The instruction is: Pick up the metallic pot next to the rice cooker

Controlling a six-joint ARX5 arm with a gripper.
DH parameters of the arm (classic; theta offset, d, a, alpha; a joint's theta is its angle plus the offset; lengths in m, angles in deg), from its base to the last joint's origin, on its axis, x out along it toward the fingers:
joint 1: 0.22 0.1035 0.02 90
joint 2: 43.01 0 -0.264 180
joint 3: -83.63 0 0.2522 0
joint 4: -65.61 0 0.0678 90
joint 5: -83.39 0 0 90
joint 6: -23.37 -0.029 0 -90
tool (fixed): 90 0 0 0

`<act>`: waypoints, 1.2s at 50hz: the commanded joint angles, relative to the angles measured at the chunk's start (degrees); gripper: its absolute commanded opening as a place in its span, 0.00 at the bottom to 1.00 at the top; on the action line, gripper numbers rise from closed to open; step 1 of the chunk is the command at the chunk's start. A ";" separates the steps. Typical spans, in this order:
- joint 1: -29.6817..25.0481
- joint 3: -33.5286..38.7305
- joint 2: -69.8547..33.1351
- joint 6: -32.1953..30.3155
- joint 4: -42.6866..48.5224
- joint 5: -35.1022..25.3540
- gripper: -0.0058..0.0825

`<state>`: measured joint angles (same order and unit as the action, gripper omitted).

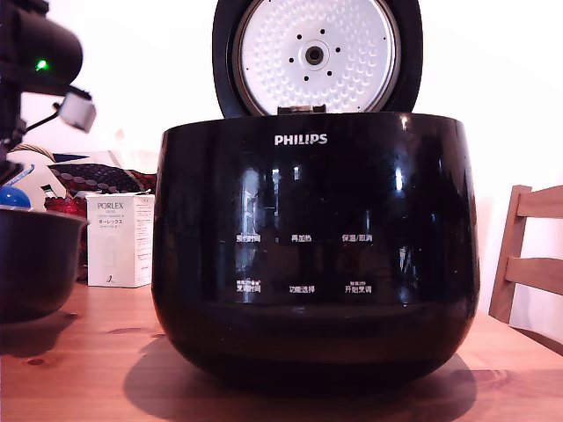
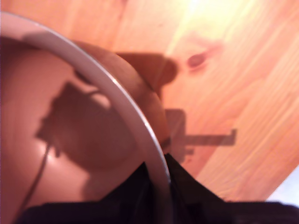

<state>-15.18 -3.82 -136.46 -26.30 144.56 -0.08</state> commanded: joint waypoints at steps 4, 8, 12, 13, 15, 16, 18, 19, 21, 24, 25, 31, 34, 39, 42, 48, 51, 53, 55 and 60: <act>-1.77 -1.99 4.07 0.17 0.50 0.92 0.04; -2.45 -2.27 5.53 0.74 2.43 1.49 0.04; -2.89 -2.58 7.13 1.38 4.17 1.49 0.04; -2.97 -2.58 7.63 1.38 4.57 1.49 0.04; -3.13 -2.62 8.59 1.88 5.49 1.49 0.04; -3.19 -2.62 9.01 1.88 5.79 1.44 0.04; -3.52 -2.62 9.92 1.88 6.60 1.46 0.04; -3.69 -2.62 10.38 2.38 7.06 1.46 0.04; -4.15 -2.62 11.34 2.38 8.07 1.49 0.04; -4.94 -2.62 12.83 3.32 9.70 1.49 0.04; -5.22 -2.62 13.29 3.74 10.36 1.51 0.04; -7.10 -2.64 16.09 5.25 12.33 1.51 0.04; -8.09 -2.64 17.53 7.45 12.41 1.51 0.04; -10.01 -2.86 19.56 7.98 12.57 1.51 0.04; -11.17 -3.28 20.55 9.75 12.66 1.51 0.04; -13.25 -4.42 21.94 11.87 12.79 1.51 0.04; -14.08 -5.09 22.38 12.31 12.79 1.64 0.04; -14.56 -5.46 22.64 12.31 12.79 1.77 0.04; -15.04 -5.77 22.71 12.31 12.79 1.92 0.04; -15.63 -6.03 22.71 12.31 12.79 2.84 0.04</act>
<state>-30.59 -8.41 -115.35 -14.26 158.35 1.54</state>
